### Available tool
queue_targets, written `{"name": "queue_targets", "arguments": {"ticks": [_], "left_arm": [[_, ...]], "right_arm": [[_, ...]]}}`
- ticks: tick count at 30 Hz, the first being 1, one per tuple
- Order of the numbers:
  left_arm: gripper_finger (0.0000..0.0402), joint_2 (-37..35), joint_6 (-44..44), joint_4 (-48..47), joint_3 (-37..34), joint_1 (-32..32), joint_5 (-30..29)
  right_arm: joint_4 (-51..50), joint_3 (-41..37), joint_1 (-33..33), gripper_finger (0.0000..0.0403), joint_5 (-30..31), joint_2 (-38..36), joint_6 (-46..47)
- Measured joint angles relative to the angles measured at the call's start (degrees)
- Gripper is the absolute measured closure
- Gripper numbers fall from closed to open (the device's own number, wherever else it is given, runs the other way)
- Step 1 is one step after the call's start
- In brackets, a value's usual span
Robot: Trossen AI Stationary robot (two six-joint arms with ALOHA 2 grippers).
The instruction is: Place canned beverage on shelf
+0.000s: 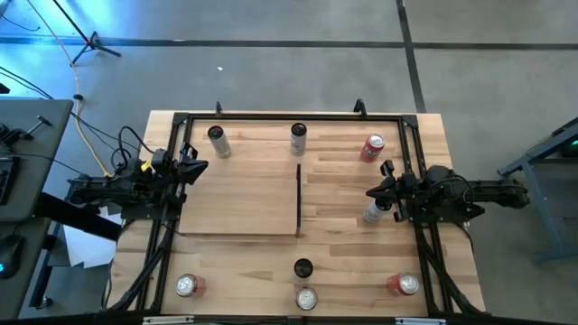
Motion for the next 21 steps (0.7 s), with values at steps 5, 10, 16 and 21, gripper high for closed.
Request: {"name": "queue_targets", "arguments": {"ticks": [5,10,16,21], "left_arm": [[0.0394,0.0,-0.01,0.0,0.0,0.01,0.0],[0.0394,0.02,0.0,0.0,0.01,0.0,0.0],[0.0394,0.02,-0.01,-0.02,0.0,0.01,0.0],[0.0394,0.01,-0.01,-0.01,0.01,0.0,0.0]], "right_arm": [[0.0,-0.02,0.02,0.0402,0.26,0.0,0.0],[0.0,-0.01,0.01,0.0402,0.22,0.02,0.0],[0.0,-0.01,0.0,0.0402,2.43,0.01,0.0],[2.92,-0.01,-0.01,0.0402,6.22,0.02,2.62]]}}
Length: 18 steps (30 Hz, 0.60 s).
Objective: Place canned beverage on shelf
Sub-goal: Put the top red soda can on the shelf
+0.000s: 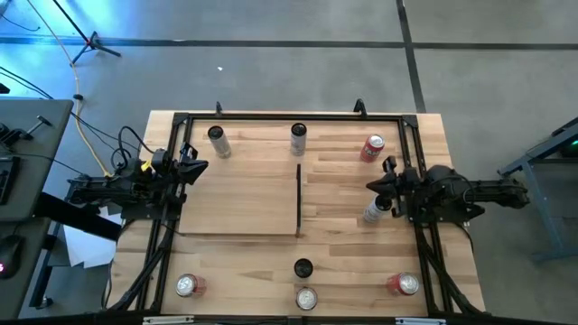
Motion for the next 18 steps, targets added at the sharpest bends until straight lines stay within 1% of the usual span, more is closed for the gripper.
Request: {"name": "queue_targets", "arguments": {"ticks": [2,5,8,11,15,18], "left_arm": [[0.0394,0.0,0.01,-0.01,0.01,-0.02,0.0],[0.0394,-0.01,0.0,-0.01,0.01,0.0,0.0],[0.0394,-0.01,0.0,-0.01,-0.01,0.0,0.0],[0.0394,0.0,0.0,-0.01,0.0,0.0,0.0],[0.0394,-0.01,0.0,-0.03,-0.01,-0.02,0.0],[0.0394,0.01,0.02,-0.03,0.01,0.0,0.0]], "right_arm": [[2.1,0.0,0.0,0.0402,-0.03,0.0,3.28],[3.67,0.01,0.0,0.0402,0.59,0.01,5.67],[3.91,0.01,0.0,0.0402,4.55,0.0,11.05],[3.32,-0.01,0.0,0.0402,6.2,0.2,17.65],[4.19,-0.01,0.0,0.0402,6.87,0.17,20.54],[8.66,-0.01,0.0,0.0402,7.77,0.17,20.46]]}}
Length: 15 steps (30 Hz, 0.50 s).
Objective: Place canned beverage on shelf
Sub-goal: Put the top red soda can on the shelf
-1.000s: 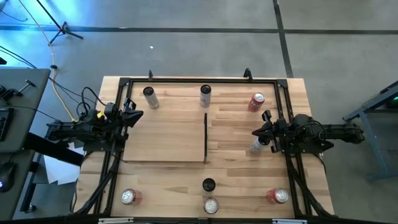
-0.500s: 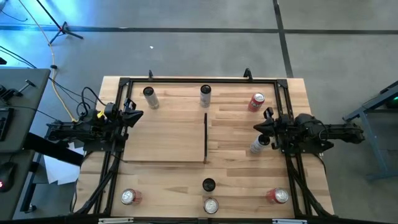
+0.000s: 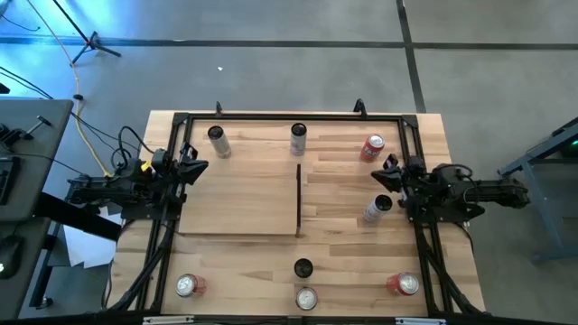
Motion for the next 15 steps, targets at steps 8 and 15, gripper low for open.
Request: {"name": "queue_targets", "arguments": {"ticks": [8,15], "left_arm": [[0.0394,0.0,-0.02,0.0,0.0,-0.02,0.0],[0.0394,-0.02,-0.02,0.0,-0.02,0.0,0.0]], "right_arm": [[7.32,0.0,0.0,0.0402,6.61,-0.02,-6.43],[4.96,0.0,0.0,0.0402,11.72,-0.02,-3.3]]}}
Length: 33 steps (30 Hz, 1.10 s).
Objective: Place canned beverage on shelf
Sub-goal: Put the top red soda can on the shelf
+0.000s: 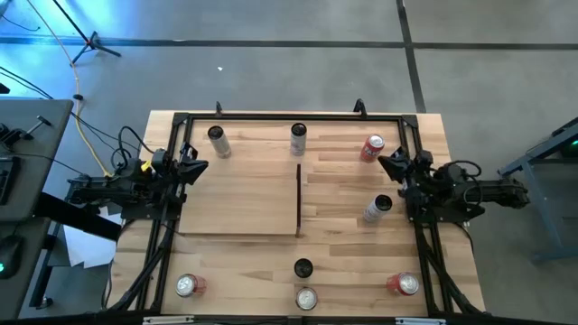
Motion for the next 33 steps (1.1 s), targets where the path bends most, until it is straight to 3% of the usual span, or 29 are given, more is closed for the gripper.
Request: {"name": "queue_targets", "arguments": {"ticks": [7,12,18,21,25,30,33], "left_arm": [[0.0394,0.02,0.0,0.0,0.02,0.0,0.0],[0.0394,0.0,0.0,0.0,0.02,0.0,0.0],[0.0394,0.02,0.0,0.0,0.0,0.0,0.0],[0.0394,0.0,0.0,0.0,0.0,0.0,0.0],[0.0394,0.01,0.02,0.01,0.01,-0.02,0.0],[0.0394,0.01,0.01,0.0,0.02,0.0,0.0],[0.0394,0.01,0.01,0.0,0.0,0.0,0.0]], "right_arm": [[-0.44,0.0,0.0,0.0402,-0.27,0.0,11.06],[-0.29,0.0,0.0,0.0402,-0.07,0.01,9.52],[0.97,0.62,0.0,0.0402,-6.39,0.02,13.7],[-0.3,6.06,0.0,0.0402,-9.23,0.06,11.39],[-18.08,20.01,0.02,0.0402,-7.69,3.9,5.34],[-50.2,40.07,0.0,0.0402,11.83,17.54,4.58],[-64.69,51.22,-0.02,0.0402,18.42,26.4,6.9]]}}
